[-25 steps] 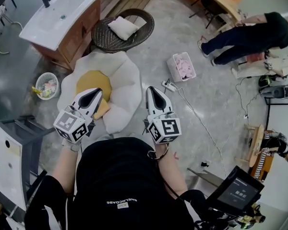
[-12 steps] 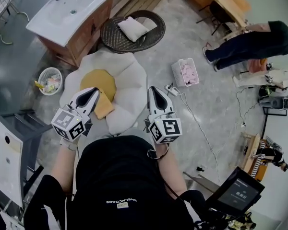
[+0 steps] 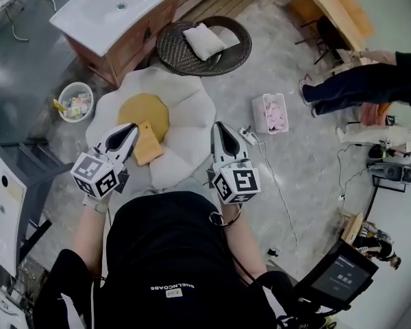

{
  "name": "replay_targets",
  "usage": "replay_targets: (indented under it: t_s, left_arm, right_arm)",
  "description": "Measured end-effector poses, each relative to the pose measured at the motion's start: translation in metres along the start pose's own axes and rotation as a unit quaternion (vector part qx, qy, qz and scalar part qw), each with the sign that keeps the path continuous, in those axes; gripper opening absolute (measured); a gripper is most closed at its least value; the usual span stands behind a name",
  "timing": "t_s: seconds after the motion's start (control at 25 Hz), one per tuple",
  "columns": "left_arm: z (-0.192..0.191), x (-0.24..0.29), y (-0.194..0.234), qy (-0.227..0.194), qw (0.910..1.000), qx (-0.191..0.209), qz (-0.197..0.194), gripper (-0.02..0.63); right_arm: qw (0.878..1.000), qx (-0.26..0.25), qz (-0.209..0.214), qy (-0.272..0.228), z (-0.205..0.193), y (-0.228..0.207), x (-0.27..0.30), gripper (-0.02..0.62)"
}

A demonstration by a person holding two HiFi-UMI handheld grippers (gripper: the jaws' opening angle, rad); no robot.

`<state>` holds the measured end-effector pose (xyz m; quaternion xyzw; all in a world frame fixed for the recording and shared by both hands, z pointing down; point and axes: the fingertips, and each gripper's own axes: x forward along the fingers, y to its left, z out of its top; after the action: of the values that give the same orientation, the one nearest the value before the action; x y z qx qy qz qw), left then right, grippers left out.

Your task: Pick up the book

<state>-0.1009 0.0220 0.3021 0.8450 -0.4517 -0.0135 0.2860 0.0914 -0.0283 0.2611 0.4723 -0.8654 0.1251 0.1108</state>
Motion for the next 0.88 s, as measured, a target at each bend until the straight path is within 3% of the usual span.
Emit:
replay_targets:
  t_s: [0.56,0.88]
  left_arm:
    - [-0.051,-0.023,0.037,-0.008,0.9937,-0.059,0.095,0.017]
    - [-0.086,-0.028,0.061,0.003,0.987,-0.097,0.128,0.018]
  right_arm:
    - [0.994,-0.03,0.092,0.044,-0.022,0.016,0.032,0.029]
    - [0.988,-0.036,0.131,0.073,-0.042,0.029,0.057,0.029]
